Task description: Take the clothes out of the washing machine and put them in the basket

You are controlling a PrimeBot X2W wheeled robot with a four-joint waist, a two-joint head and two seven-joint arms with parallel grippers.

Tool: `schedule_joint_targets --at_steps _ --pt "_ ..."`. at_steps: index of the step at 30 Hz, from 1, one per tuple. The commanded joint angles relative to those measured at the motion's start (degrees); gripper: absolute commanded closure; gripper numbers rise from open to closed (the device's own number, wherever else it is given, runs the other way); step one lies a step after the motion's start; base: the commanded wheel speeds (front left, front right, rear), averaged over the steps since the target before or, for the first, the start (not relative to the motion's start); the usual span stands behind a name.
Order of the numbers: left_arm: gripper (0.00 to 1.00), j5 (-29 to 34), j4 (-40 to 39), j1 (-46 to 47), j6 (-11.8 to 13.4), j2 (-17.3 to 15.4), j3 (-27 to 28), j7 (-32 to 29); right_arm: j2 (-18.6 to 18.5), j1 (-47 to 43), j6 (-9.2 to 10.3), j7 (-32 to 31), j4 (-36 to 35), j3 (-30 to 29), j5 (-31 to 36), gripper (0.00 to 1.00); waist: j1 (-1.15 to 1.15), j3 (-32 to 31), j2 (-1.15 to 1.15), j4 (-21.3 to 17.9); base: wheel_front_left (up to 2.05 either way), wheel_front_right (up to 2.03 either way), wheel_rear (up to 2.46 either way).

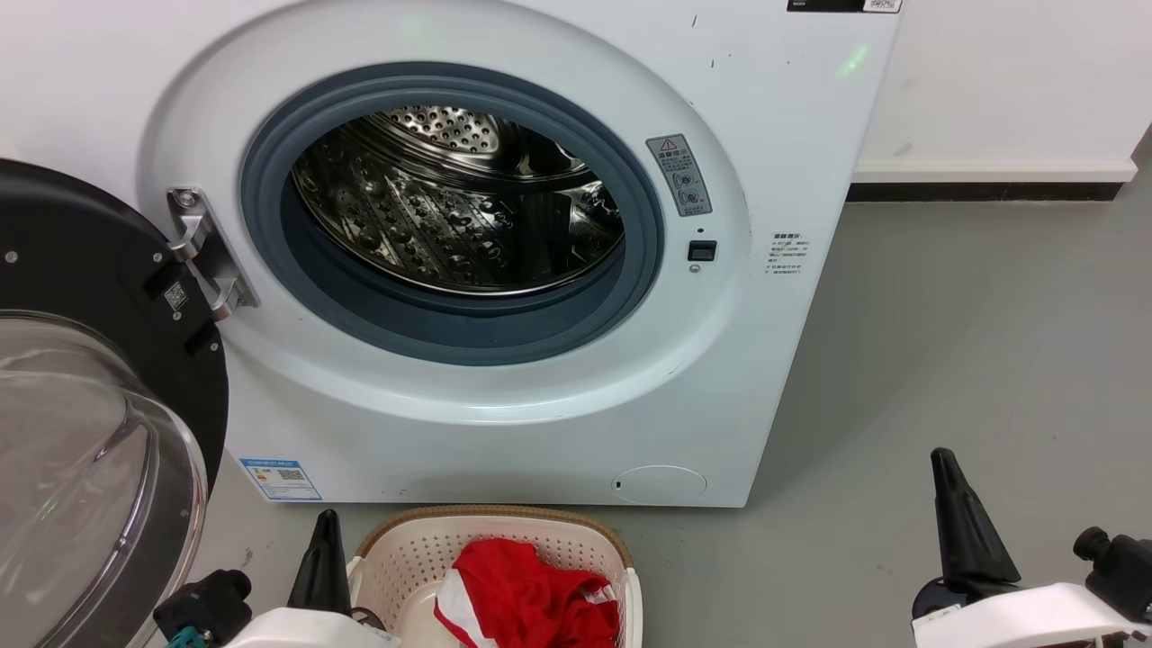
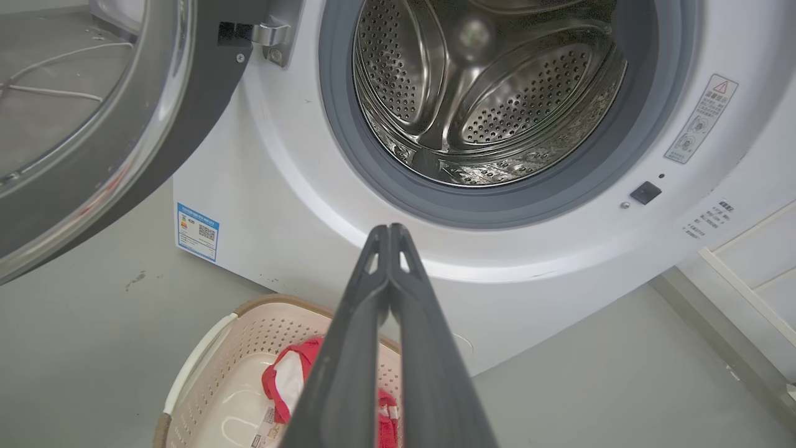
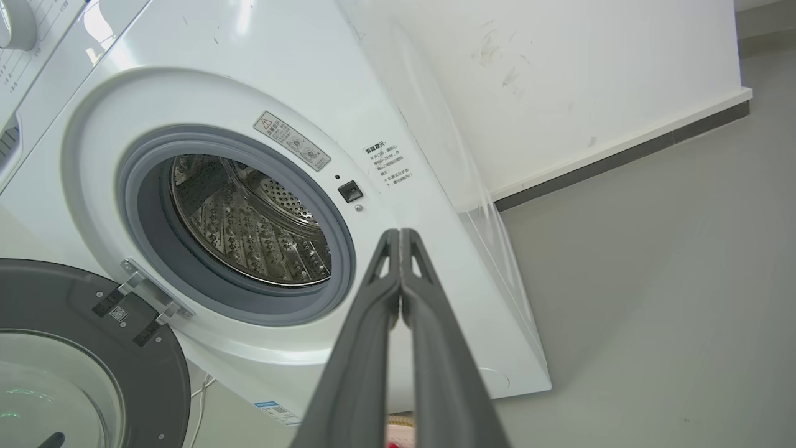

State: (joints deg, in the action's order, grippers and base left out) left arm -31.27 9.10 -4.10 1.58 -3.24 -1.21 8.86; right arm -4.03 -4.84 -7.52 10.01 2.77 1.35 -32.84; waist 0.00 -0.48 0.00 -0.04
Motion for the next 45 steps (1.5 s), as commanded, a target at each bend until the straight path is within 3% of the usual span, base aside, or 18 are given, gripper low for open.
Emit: schedule_joint_targets --at_steps 1,22,45 --pt "1.0 -2.44 -0.44 1.72 -0.39 -0.37 0.4 -0.46 -0.55 1.76 0.0 -0.39 -0.19 -0.2 -2.57 1.0 0.0 0.01 0.0 0.0 0.0 0.0 0.0" --pt "1.0 -20.28 1.03 4.34 -3.04 -0.57 2.11 -4.52 -1.01 4.64 0.01 -4.14 3.09 -1.23 -20.57 1.0 0.0 0.15 0.0 0.01 0.0 0.0 0.0" --pt "1.0 -35.21 2.41 6.58 -5.24 -0.59 3.76 -8.14 -1.09 7.02 0.02 -7.71 5.92 -2.48 -35.45 1.0 0.0 0.3 0.0 0.02 0.0 0.0 0.0"
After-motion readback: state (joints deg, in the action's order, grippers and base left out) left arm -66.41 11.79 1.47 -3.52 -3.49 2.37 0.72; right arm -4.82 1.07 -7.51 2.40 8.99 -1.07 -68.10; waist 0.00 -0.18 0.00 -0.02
